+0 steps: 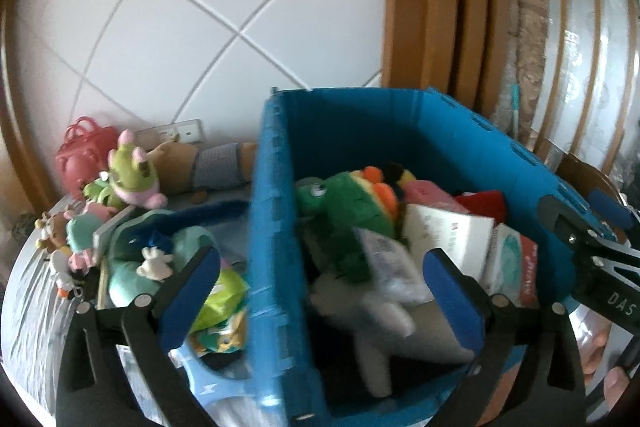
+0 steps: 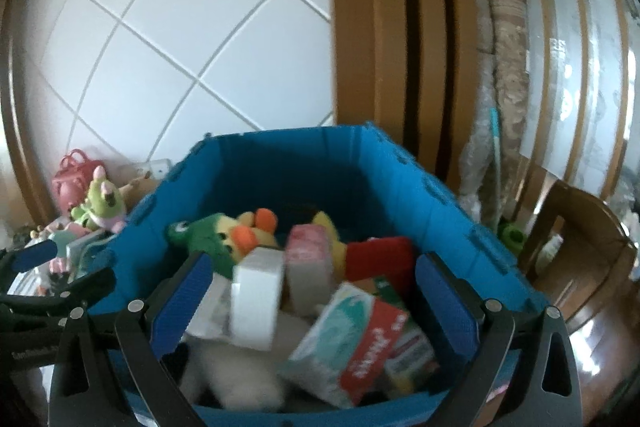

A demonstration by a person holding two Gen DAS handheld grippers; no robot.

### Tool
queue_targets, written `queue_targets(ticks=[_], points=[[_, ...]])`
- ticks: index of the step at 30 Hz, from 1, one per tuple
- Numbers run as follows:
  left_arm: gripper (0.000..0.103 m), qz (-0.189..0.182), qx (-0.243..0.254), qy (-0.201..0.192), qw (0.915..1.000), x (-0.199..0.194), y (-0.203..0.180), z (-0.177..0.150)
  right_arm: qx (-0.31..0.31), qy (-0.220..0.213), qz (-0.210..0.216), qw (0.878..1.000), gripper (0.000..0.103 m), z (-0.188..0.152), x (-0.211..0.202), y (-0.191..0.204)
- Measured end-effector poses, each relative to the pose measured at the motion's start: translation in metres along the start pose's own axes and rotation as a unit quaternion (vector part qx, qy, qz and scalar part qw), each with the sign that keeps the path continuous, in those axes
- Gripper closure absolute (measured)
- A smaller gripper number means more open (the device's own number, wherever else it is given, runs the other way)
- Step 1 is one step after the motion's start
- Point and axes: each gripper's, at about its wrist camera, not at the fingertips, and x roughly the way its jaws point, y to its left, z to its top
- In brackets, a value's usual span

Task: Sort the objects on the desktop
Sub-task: 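Withdraw both tools from the crate back toward the pile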

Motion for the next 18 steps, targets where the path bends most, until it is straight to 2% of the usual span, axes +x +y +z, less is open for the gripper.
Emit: queue_targets(ticks=[8,13,18], points=[[0.000,0.016,-0.017,-0.006,0.9997,-0.022,0.078,-0.020,-0.013,-0.015,0.032,0.999,0.000,-0.004,-0.013,0.077],[0.000,0.032,-0.028,-0.002,0.9991,-0.035,0.145,-0.041,-0.023,-0.007,0.057,0.998,0.000,-0.014,-0.010,0.153],[0.000,0.065,-0.034,0.013,0.9972,-0.045,0.222,-0.068,-0.022,0.001,0.070,0.997,0.000,-0.034,-0.007,0.231]])
